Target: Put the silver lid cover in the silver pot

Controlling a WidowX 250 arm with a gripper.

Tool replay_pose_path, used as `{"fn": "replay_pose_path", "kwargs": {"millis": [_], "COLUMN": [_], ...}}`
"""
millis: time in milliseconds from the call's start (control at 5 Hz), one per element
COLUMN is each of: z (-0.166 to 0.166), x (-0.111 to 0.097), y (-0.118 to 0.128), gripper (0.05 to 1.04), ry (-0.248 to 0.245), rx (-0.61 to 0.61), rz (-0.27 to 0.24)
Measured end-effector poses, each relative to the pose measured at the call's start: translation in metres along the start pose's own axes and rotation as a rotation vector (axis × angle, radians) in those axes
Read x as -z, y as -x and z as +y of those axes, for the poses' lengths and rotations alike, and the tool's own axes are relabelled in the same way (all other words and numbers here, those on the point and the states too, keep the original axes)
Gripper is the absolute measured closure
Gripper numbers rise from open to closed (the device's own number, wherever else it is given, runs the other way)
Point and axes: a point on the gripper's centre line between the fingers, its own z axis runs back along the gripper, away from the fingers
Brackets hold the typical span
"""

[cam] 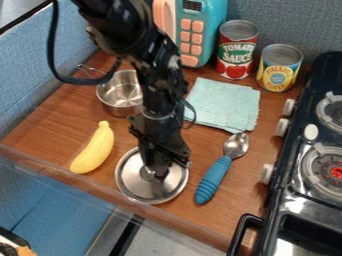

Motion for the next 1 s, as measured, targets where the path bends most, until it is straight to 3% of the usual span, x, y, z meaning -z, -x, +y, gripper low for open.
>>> {"fn": "replay_pose_path", "kwargs": {"millis": [200,600,1000], "z": [0.016,0.057,0.115], "x": [-0.022,-0.068,-0.047], "y": [-0.007,-0.046,-0.067], "gripper": [0.805,0.805,0.805], "ry": [-0.003,-0.019,-0.026], "rx": [-0.023,-0.094,-0.205], "rz": [-0.02,-0.115,-0.059]}}
